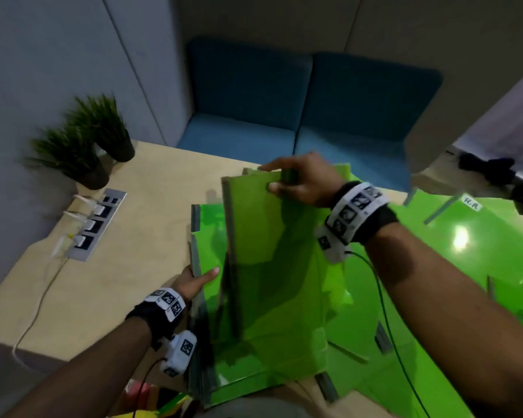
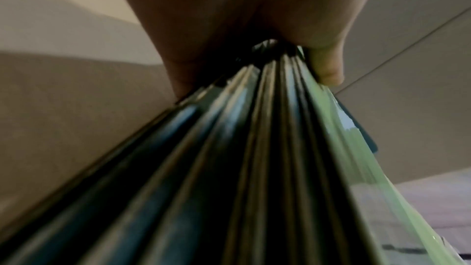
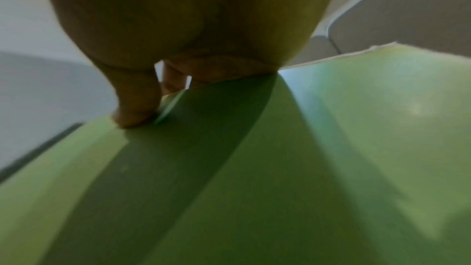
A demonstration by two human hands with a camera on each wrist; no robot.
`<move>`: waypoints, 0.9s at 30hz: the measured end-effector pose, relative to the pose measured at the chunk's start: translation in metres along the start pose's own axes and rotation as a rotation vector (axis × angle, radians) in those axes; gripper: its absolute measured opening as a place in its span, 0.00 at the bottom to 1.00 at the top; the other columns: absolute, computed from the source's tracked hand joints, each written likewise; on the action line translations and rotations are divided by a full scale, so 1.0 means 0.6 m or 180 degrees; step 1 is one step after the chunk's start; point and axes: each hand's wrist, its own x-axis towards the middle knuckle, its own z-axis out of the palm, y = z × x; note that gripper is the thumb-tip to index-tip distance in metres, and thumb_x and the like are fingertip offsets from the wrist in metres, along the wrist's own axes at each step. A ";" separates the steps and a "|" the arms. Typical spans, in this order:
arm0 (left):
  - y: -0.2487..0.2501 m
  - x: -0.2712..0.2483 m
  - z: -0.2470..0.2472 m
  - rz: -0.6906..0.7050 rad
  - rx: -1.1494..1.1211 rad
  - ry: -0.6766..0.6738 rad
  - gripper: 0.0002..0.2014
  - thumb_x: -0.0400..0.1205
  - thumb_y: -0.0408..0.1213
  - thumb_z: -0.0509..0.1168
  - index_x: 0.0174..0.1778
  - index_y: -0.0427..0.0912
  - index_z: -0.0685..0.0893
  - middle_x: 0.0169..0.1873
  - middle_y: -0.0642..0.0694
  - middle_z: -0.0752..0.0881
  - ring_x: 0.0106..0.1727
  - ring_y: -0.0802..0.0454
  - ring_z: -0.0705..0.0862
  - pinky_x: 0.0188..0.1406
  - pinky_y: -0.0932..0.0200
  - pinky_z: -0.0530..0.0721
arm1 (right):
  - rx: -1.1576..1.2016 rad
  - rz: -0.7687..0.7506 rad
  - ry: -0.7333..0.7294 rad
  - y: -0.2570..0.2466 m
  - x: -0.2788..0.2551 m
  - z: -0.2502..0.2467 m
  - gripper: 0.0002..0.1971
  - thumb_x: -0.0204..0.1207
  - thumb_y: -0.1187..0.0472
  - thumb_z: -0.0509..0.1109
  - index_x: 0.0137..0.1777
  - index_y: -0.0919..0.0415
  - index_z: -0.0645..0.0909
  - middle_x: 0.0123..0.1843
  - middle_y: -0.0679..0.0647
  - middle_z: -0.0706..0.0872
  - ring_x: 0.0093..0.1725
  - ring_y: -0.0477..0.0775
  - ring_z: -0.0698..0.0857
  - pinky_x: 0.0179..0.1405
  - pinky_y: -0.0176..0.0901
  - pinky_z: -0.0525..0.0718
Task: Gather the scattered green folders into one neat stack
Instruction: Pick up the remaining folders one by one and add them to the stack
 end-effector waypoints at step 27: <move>-0.047 0.015 -0.018 0.0185 0.0446 -0.0376 0.65 0.54 0.66 0.79 0.82 0.46 0.53 0.73 0.42 0.75 0.66 0.45 0.79 0.69 0.52 0.76 | 0.1847 0.3320 0.0668 0.106 -0.140 0.282 0.33 0.72 0.58 0.78 0.76 0.64 0.70 0.72 0.60 0.80 0.70 0.61 0.79 0.70 0.51 0.77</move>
